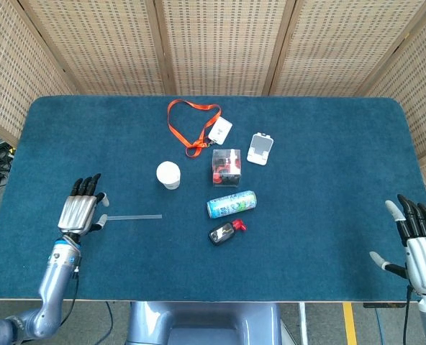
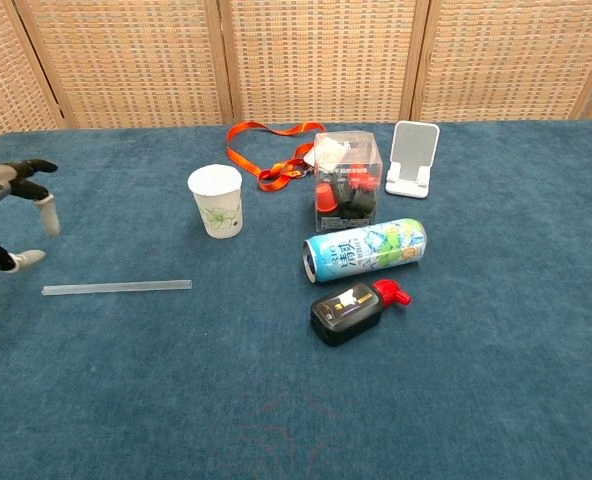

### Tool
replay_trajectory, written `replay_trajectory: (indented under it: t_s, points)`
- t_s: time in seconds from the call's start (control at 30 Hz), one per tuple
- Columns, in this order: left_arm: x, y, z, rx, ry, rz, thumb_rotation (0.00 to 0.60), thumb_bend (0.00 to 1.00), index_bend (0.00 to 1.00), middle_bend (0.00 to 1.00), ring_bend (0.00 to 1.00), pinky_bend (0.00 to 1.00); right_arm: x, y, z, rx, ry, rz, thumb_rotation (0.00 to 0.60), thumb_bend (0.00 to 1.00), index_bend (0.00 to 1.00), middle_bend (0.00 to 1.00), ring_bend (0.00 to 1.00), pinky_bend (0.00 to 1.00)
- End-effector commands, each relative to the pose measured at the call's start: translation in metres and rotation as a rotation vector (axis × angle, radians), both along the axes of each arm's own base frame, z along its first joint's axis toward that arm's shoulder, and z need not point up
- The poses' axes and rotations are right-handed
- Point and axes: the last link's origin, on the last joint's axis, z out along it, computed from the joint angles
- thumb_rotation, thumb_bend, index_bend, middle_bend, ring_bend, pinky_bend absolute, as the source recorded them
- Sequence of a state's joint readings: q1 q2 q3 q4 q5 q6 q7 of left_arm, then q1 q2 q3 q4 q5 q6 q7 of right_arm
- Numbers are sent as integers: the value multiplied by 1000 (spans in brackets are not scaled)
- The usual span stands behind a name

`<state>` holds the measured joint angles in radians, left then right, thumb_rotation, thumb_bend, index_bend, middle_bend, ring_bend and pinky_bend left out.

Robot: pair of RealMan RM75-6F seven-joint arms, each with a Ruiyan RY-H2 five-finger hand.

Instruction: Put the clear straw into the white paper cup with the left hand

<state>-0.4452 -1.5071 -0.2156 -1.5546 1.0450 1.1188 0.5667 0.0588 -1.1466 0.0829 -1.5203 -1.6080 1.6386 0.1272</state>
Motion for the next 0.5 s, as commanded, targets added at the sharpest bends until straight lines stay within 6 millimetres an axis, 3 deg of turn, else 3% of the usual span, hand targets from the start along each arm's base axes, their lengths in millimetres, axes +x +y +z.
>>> replay_trajectory:
  t_s: [0.03,0.5]
  points:
    - [9,7,-12,-23,9,13,600,361,482,0,0,39,0,0,1,0,-4,-1,600,84,104,0,0,0]
    - [26,14,-45,-90,41,58,600,361,507,0,0,38,-2,0,4,1,-29,-4,600,84,104,0,0,0]
